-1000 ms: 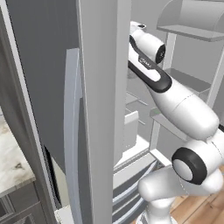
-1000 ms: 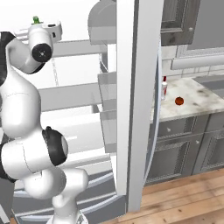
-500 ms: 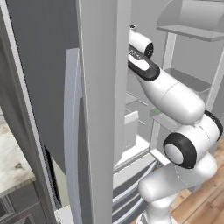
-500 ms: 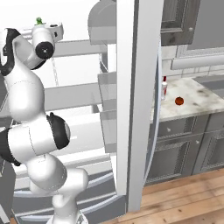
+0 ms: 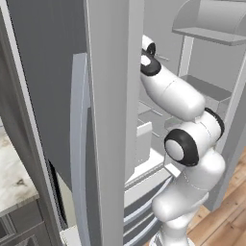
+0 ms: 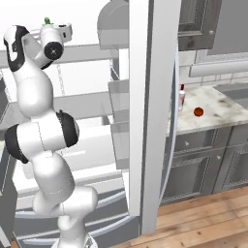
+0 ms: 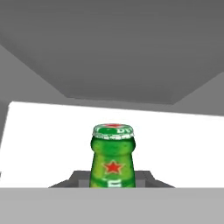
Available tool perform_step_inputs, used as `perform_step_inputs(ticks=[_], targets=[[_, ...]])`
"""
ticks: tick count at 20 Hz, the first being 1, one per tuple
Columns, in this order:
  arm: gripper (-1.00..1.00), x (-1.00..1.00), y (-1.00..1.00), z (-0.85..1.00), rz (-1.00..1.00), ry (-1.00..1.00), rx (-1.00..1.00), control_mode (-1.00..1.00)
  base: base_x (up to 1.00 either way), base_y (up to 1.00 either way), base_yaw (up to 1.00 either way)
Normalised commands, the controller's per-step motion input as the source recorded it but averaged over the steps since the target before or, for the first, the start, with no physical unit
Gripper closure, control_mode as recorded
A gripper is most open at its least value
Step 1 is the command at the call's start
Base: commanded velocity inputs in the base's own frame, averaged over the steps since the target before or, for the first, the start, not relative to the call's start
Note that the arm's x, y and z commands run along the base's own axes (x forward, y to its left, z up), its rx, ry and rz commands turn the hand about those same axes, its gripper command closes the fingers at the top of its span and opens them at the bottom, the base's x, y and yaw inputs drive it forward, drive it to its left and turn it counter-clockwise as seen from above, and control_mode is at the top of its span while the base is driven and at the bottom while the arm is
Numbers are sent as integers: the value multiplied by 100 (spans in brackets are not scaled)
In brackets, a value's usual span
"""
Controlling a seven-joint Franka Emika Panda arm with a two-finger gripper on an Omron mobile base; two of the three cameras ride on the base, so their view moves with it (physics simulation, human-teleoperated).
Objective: Place the beer and liquor on the top shelf of the fridge to keep them out of children's reach, and place the tomato on lower shelves for easy access.
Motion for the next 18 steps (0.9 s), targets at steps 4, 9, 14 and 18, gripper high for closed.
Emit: perform_step_inputs(ticks=[4, 9, 14, 18], targets=[[100, 63, 12, 0, 0, 0, 0, -100, 0, 0, 0], [100, 65, 20, 0, 0, 0, 0, -100, 0, 0, 0], [100, 56, 23, -20, 0, 0, 0, -100, 0, 0, 0], [100, 54, 20, -18, 0, 0, 0, -100, 0, 0, 0]])
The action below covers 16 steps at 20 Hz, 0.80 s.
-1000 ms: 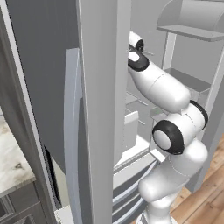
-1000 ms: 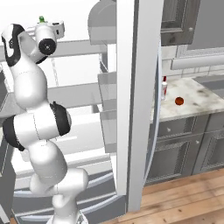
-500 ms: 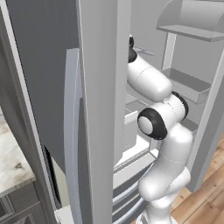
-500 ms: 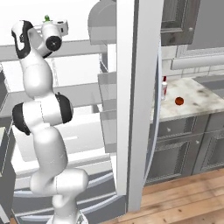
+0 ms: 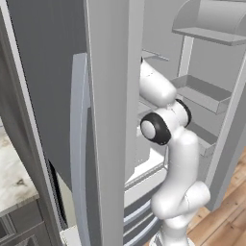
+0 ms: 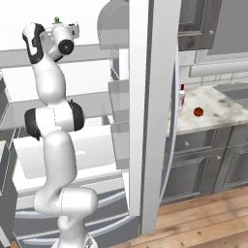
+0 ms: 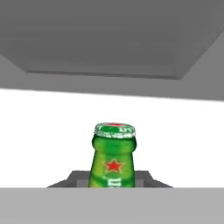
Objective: Place the beer and liquor on the top shelf of the fridge to keep them out of children's reach, and place the tomato on lower shelves for easy access.
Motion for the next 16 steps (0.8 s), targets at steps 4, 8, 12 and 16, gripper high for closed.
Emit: perform_step_inputs(ticks=[4, 8, 12, 16], targets=[[-100, 55, 23, -4, 0, 0, 0, -100, 0, 0, 0], [-100, 27, 32, -1, 0, 0, -2, -100, 0, 0, 0], [-100, 0, 37, 0, 0, 4, -7, -100, 0, 0, 0], [-100, 0, 18, 0, -2, 12, -7, -100, 0, 0, 0]])
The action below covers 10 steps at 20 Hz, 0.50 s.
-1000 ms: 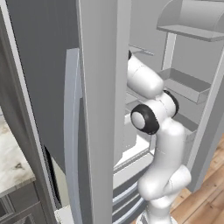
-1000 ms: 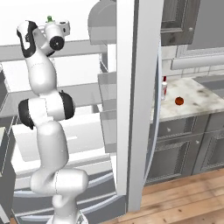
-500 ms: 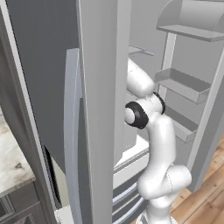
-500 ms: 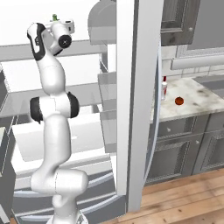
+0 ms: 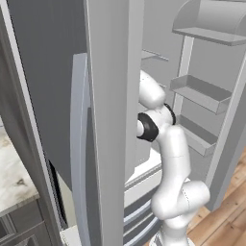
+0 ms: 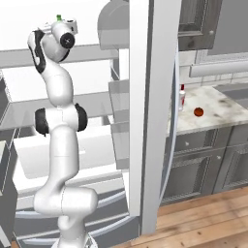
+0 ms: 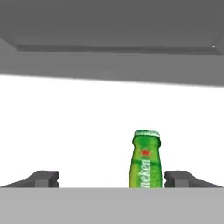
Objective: Place the beer and liquor on the top shelf of the fridge to keep them out of children's reach, and place the tomato on lower shelves for easy access.
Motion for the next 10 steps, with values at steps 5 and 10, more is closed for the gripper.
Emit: perform_step_inputs(ticks=[5, 10], targets=[[-100, 0, -1, 0, -9, 22, -7, -100, 0, 0, 0], [-100, -7, -16, 0, -13, 24, -8, -100, 0, 0, 0]])
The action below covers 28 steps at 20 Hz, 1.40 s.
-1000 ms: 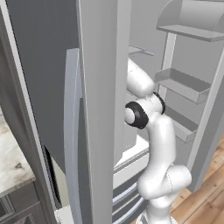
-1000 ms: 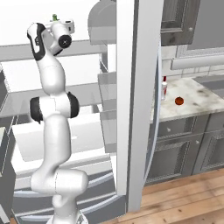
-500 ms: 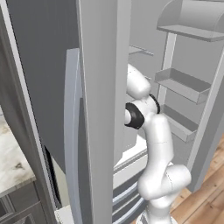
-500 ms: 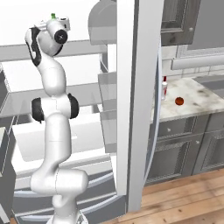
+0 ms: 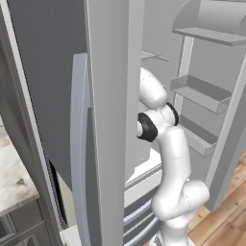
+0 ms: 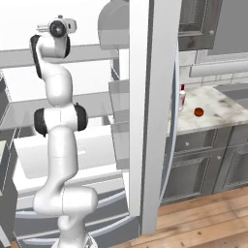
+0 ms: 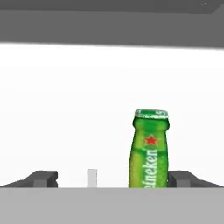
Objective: Place the beer and liquor on the top shelf of the fridge to keep them out of children's reach, and place the tomato on lower shelves for easy access.
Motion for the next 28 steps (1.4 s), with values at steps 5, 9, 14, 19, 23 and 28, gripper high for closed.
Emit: perform_step_inputs(ticks=[5, 9, 14, 19, 23, 28], targets=[[-100, -5, -13, -13, -14, 20, -8, -100, 0, 0, 0], [-100, -14, -14, -63, -14, 14, -11, -100, 0, 0, 0], [-100, -25, -37, -72, -13, 7, -9, -100, 0, 0, 0], [-100, -47, -50, -61, -9, 4, -6, -100, 0, 0, 0], [-100, -71, -50, -71, -5, 0, -4, -100, 0, 0, 0], [-100, -97, -53, -24, -1, 1, 0, -100, 0, 0, 0]])
